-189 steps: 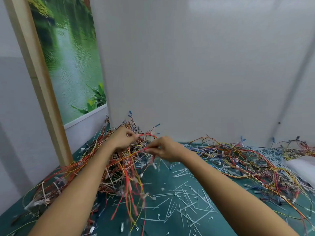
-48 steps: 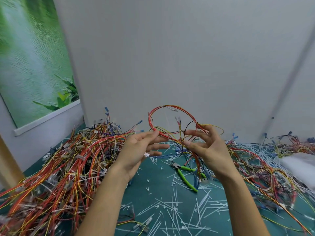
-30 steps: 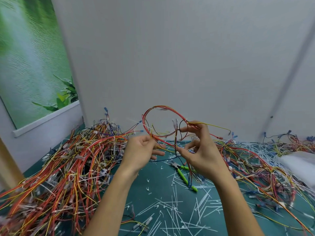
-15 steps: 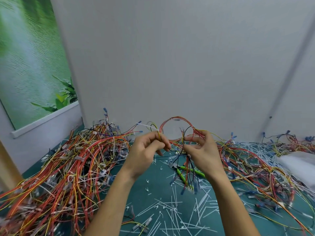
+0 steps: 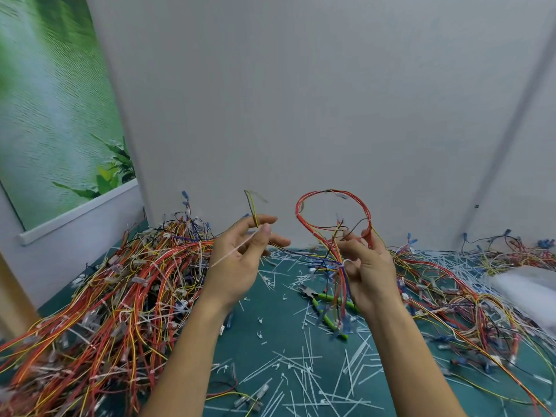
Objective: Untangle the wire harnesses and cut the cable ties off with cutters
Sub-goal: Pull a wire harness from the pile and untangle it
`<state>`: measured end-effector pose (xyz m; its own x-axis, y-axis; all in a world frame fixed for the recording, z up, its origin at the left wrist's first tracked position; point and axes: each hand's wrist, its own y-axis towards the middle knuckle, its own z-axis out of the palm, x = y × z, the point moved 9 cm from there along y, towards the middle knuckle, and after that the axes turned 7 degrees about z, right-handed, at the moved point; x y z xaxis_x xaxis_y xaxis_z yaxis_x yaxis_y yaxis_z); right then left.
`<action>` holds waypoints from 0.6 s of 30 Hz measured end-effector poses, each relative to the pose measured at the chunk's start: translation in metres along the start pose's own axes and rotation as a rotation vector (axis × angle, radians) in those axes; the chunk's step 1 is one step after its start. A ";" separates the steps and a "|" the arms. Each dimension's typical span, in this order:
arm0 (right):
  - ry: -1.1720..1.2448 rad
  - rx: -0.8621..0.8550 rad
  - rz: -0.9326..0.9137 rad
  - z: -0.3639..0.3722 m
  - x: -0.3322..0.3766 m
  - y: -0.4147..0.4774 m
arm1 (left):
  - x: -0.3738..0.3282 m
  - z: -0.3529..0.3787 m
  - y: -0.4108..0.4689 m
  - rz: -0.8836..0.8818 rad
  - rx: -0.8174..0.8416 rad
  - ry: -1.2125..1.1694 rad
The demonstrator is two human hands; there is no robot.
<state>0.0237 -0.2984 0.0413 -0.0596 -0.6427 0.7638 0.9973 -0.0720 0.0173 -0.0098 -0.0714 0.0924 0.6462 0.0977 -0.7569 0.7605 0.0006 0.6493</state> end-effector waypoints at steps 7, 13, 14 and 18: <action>0.093 0.114 0.099 0.014 -0.012 -0.001 | 0.013 0.007 -0.003 -0.098 0.047 0.028; 0.010 0.104 -0.008 0.021 -0.002 -0.011 | 0.025 0.034 -0.010 -0.260 0.093 -0.121; -0.027 0.097 -0.038 0.021 0.000 -0.012 | 0.027 0.040 -0.012 -0.290 0.083 -0.186; -0.199 0.129 -0.145 0.029 0.009 -0.019 | 0.027 0.042 -0.015 -0.313 -0.040 -0.300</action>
<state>0.0053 -0.2811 0.0667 -0.2049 -0.4696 0.8588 0.9771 -0.0461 0.2079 -0.0017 -0.1110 0.0591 0.3792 -0.2070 -0.9019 0.9235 0.0229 0.3830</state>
